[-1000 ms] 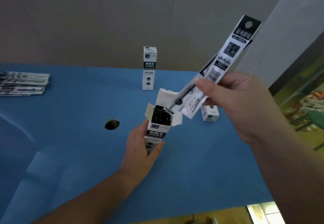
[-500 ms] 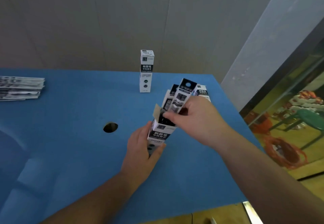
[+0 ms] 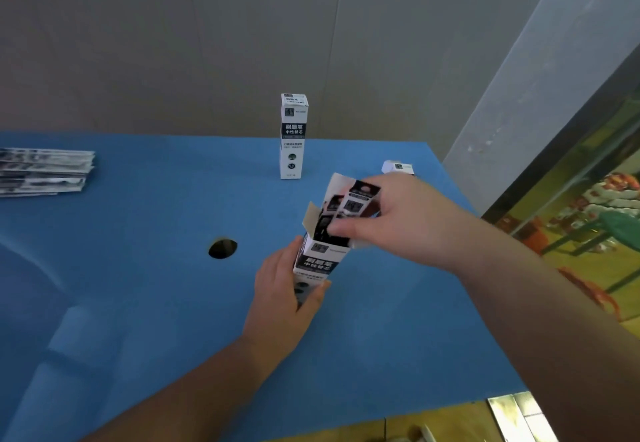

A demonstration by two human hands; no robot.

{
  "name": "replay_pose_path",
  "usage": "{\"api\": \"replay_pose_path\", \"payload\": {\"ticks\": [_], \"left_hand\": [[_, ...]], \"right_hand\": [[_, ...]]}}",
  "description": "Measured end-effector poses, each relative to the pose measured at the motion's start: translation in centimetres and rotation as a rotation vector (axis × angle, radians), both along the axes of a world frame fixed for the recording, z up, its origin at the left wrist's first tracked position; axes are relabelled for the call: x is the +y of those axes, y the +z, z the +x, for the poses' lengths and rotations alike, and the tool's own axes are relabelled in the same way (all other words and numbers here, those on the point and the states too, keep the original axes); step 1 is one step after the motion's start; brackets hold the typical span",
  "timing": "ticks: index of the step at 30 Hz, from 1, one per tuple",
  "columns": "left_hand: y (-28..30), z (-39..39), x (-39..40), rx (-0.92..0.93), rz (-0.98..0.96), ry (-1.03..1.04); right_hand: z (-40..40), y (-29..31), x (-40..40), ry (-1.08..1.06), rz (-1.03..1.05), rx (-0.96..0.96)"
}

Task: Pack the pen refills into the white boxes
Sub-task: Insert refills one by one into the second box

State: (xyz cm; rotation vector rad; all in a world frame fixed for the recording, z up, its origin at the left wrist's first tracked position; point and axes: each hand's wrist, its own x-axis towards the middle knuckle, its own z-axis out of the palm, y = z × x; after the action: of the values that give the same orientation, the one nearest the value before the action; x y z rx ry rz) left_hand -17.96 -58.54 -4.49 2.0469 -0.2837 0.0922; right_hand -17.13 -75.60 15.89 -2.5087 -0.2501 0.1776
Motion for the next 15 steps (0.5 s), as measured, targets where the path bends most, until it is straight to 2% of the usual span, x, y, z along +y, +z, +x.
{"api": "replay_pose_path", "payload": {"ticks": [3, 5, 7, 10, 15], "left_hand": [[0.0, 0.0, 0.0, 0.019, -0.019, -0.001], [-0.1, 0.1, 0.0, 0.020, -0.015, -0.006], [-0.2, 0.2, 0.0, 0.031, -0.019, -0.018], [-0.4, 0.6, 0.0, 0.026, -0.026, -0.035], [-0.6, 0.3, -0.1, 0.002, -0.004, -0.020]], "right_hand": [[0.1, 1.1, -0.7, -0.003, 0.050, -0.105], [0.2, 1.2, -0.6, 0.018, -0.070, -0.156], [0.1, 0.8, -0.2, 0.038, -0.174, -0.147], [-0.1, 0.0, -0.1, 0.036, -0.132, -0.089], [-0.2, 0.0, -0.4, 0.041, -0.172, -0.178]]}}
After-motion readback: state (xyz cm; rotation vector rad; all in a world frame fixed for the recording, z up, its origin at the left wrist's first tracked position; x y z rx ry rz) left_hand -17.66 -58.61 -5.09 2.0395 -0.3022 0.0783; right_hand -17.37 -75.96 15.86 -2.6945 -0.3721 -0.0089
